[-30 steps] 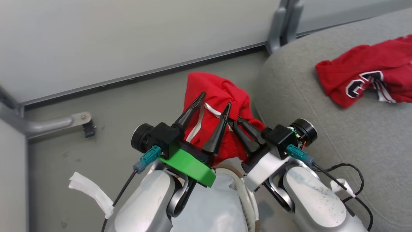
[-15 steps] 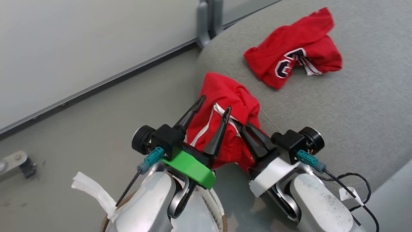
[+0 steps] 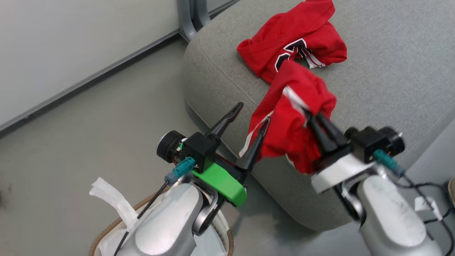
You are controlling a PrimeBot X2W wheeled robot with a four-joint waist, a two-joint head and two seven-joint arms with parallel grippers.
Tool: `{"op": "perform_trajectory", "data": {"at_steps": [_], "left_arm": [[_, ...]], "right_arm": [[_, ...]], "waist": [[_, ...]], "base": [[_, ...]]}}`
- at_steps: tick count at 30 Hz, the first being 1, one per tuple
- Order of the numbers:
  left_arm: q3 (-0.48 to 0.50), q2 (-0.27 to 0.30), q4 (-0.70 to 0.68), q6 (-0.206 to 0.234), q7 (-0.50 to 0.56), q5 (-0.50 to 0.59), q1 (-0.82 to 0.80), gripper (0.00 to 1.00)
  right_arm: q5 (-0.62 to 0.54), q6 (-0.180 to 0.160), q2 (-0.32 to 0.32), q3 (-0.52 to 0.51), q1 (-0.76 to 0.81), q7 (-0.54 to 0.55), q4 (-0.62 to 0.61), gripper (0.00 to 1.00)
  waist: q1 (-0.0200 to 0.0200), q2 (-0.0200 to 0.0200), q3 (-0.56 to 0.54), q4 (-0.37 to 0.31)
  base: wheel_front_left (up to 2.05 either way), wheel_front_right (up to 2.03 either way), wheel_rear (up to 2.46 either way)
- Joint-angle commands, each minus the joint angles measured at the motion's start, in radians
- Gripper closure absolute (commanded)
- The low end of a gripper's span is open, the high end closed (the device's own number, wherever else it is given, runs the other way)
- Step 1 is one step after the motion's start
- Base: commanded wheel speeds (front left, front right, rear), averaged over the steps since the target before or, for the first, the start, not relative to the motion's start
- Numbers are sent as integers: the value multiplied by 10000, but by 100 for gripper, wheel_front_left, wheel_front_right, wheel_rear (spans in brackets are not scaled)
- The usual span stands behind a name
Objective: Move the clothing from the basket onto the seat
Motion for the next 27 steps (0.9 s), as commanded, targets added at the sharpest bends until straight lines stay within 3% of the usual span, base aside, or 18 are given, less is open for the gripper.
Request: {"op": "perform_trajectory", "data": {"at_steps": [1,6,17,27], "left_arm": [[69,176,43,-36,-4,56,-162,0],[252,396,-15,-36,-4,320,-357,0],[-63,681,51,-37,-4,550,-1343,0],[-657,837,-10,-37,-4,732,-2539,0]], "right_arm": [[-73,-11,-171,-191,-449,-49,-88,100],[-217,-11,-830,-865,-1906,-51,30,100],[-669,-12,-2344,-2518,-4814,-48,1238,100],[-1229,-11,-2494,-3864,-6079,-39,3282,100]], "waist": [[0,-1,394,-27],[0,-1,1109,12],[0,-1,2921,957],[0,-1,4551,1882]], "base": [[0,0,0],[0,0,0],[0,0,0],[0,0,0]]}}
